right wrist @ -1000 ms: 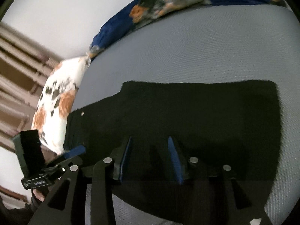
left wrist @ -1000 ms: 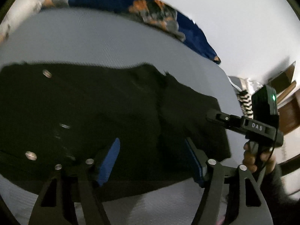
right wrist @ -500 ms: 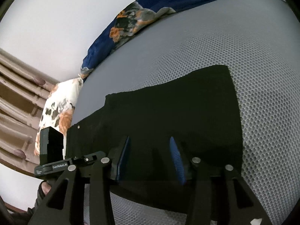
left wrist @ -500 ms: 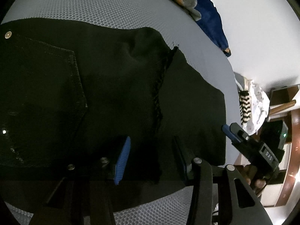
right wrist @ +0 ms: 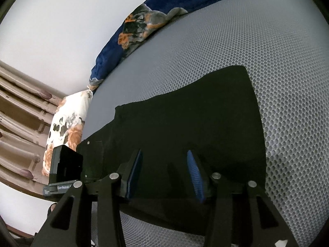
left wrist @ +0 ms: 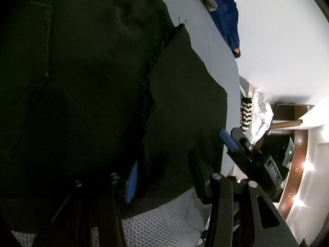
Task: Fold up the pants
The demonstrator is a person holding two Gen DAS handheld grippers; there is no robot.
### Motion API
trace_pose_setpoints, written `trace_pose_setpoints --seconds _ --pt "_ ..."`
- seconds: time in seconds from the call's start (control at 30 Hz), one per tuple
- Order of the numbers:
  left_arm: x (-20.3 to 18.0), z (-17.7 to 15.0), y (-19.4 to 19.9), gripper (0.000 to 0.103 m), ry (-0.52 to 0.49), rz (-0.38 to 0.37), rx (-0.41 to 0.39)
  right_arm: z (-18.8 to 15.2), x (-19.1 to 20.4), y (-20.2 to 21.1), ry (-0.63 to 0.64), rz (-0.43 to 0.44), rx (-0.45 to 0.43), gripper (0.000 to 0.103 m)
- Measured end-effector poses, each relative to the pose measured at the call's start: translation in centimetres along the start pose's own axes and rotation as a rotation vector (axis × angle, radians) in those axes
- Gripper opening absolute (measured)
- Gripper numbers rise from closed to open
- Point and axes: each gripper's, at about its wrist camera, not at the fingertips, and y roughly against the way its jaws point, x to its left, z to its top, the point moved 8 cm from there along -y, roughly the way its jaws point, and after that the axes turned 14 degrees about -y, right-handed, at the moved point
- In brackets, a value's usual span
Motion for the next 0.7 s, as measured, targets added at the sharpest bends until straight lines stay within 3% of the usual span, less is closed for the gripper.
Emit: trace_pose_setpoints --seconds 0.03,0.1,0.13,0.17,0.5,0.7 --pt "-0.1 0.0 0.0 0.045 -0.008 0.004 -0.001 0.0 0.1 -0.1 0.001 -0.001 0.001 0.044" --pt "-0.4 0.1 -0.5 0.029 -0.034 0.023 0.000 -0.1 0.2 -0.1 0.007 -0.006 -0.001 0.044" --pt "-0.5 0.0 -0.9 0.014 -0.045 0.038 0.009 0.0 0.1 -0.1 0.008 -0.012 -0.005 0.044" --pt "-0.4 -0.1 -1.2 0.006 -0.051 0.055 0.017 0.0 0.1 0.0 0.010 -0.018 -0.009 0.044" --pt "-1.3 -1.2 1.7 0.005 -0.218 0.129 -0.034 0.4 0.3 0.5 0.071 -0.106 -0.054 0.045" --pt "1.4 -2.0 1.1 0.005 -0.204 0.178 -0.018 -0.6 -0.4 -1.1 0.132 -0.216 -0.030 0.047"
